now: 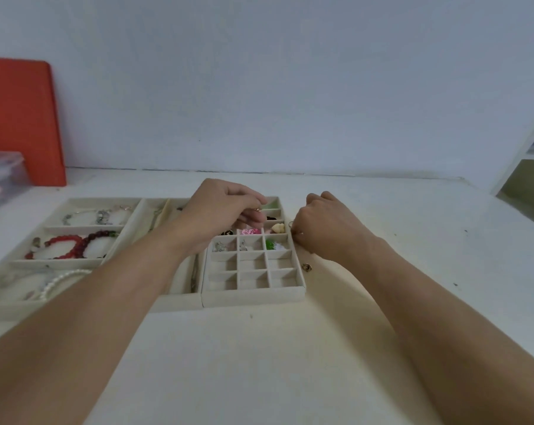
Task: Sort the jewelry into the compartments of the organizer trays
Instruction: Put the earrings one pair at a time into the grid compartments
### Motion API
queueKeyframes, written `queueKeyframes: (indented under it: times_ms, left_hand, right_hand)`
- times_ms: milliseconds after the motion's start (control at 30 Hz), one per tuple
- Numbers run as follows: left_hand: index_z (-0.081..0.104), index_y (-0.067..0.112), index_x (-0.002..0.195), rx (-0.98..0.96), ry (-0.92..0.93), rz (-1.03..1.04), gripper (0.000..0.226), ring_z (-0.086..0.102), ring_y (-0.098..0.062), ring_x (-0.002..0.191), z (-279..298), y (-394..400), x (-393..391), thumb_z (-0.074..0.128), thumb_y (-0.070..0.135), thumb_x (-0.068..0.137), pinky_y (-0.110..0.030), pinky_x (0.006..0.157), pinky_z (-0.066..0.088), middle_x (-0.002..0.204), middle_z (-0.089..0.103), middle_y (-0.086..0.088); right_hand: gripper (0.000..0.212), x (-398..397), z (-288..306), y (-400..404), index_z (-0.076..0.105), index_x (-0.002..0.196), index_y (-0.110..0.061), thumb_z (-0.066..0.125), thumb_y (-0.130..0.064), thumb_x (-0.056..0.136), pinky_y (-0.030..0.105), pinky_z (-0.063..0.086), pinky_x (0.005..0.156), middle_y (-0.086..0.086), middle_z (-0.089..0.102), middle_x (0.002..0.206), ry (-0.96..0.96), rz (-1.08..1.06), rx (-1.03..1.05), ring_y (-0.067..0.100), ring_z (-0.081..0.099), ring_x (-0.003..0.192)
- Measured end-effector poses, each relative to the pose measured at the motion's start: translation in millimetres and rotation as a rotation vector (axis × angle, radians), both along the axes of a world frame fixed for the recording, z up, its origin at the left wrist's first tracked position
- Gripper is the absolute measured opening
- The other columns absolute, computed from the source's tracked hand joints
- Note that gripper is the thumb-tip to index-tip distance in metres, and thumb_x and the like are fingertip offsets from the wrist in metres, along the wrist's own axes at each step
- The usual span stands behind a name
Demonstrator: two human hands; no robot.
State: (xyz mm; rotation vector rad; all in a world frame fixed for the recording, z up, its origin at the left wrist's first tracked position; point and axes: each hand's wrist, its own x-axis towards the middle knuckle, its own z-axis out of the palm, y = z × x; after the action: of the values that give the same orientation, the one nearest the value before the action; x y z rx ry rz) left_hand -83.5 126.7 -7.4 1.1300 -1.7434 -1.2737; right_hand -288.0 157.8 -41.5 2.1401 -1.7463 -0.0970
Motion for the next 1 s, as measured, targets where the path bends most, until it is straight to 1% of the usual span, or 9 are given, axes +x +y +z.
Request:
queueKeyframes:
  times_ms: [133,333,467,533,600,733,833,933,1000]
  left_hand:
    - [0.075,0.005,0.096,0.157,0.089,0.013,0.016,0.076,-0.02,0.075,3.2,6.1,18.0,0.059,0.005,0.095,-0.022,0.064,0.056,0.084,0.078,-0.013]
    - [0.072,0.003,0.101,0.423,0.28,0.072,0.014,0.076,-0.018,0.081,-0.5,7.6,49.3,0.062,0.009,0.095,-0.019,0.06,0.053,0.094,0.078,-0.012]
    - [0.078,0.004,0.08,0.549,0.39,0.068,0.024,0.075,-0.018,0.082,-7.7,5.7,68.3,0.061,0.009,0.095,-0.018,0.06,0.055,0.093,0.077,-0.013]
    - [0.076,0.001,0.09,0.57,0.457,0.061,0.017,0.075,-0.018,0.084,-11.1,4.8,76.4,0.062,0.008,0.094,-0.019,0.063,0.059,0.098,0.076,-0.016]
    - [0.071,-0.002,0.105,0.557,0.489,0.053,0.016,0.075,-0.018,0.088,-13.0,4.4,80.9,0.063,0.006,0.092,-0.02,0.069,0.06,0.103,0.076,-0.015]
    - [0.07,0.003,0.103,0.407,0.351,0.059,0.012,0.075,-0.017,0.08,-16.0,8.0,82.7,0.063,0.002,0.093,-0.02,0.065,0.059,0.091,0.077,-0.011]
    - [0.073,0.003,0.101,0.219,0.219,0.095,0.012,0.075,-0.02,0.074,-16.1,12.5,82.3,0.07,0.001,0.089,-0.019,0.059,0.055,0.09,0.077,-0.014]
    - [0.075,0.004,0.098,0.101,0.111,0.07,0.012,0.073,-0.017,0.066,-14.9,14.3,84.7,0.074,0.002,0.086,-0.018,0.058,0.051,0.085,0.078,-0.011]
    - [0.076,0.006,0.099,0.073,0.051,0.033,0.013,0.071,-0.014,0.063,-13.7,14.6,84.3,0.075,0.002,0.086,-0.018,0.059,0.05,0.08,0.078,-0.007]
  right_hand:
    - [0.035,14.6,12.9,0.5,0.032,0.059,-0.018,0.051,-0.002,0.084,0.03,0.025,0.074,-0.003,0.035,0.06,0.143,0.072,0.036,0.021,0.042,0.075]
    - [0.035,20.4,19.3,-7.2,0.035,0.056,-0.019,0.06,-0.009,0.079,0.03,0.027,0.071,-0.003,0.038,0.058,0.214,0.054,0.124,0.016,0.038,0.058]
    - [0.03,14.7,21.6,-10.2,0.042,0.055,-0.015,0.058,-0.013,0.08,0.031,0.032,0.068,0.0,0.045,0.057,0.116,-0.039,0.12,0.019,0.045,0.059]
    - [0.018,9.6,26.9,-10.9,0.063,0.063,-0.014,0.06,-0.016,0.081,0.032,0.046,0.071,0.001,0.061,0.063,-0.06,-0.096,0.048,0.023,0.058,0.068]
    - [0.016,10.8,40.6,-7.2,0.077,0.076,-0.022,0.064,-0.017,0.082,0.028,0.055,0.07,-0.005,0.073,0.075,-0.388,-0.135,0.0,0.018,0.067,0.072]
    - [0.004,46.4,54.8,5.8,0.078,0.083,-0.022,0.081,-0.026,0.082,0.014,0.048,0.055,-0.011,0.075,0.073,-1.06,-0.026,0.117,0.006,0.066,0.062]
    - [0.011,71.5,43.7,11.6,0.08,0.087,-0.02,0.081,-0.031,0.083,0.024,0.046,0.067,-0.008,0.077,0.081,-1.274,0.062,0.2,0.01,0.066,0.072]
    - [0.013,79.2,33.4,14.2,0.077,0.093,-0.009,0.076,-0.02,0.089,0.008,0.042,0.055,-0.017,0.071,0.067,-1.421,0.084,0.233,-0.005,0.06,0.057]
    - [0.011,81.5,27.8,13.9,0.077,0.092,-0.009,0.076,-0.02,0.089,0.007,0.043,0.054,-0.019,0.07,0.067,-1.43,0.1,0.243,-0.005,0.06,0.059]
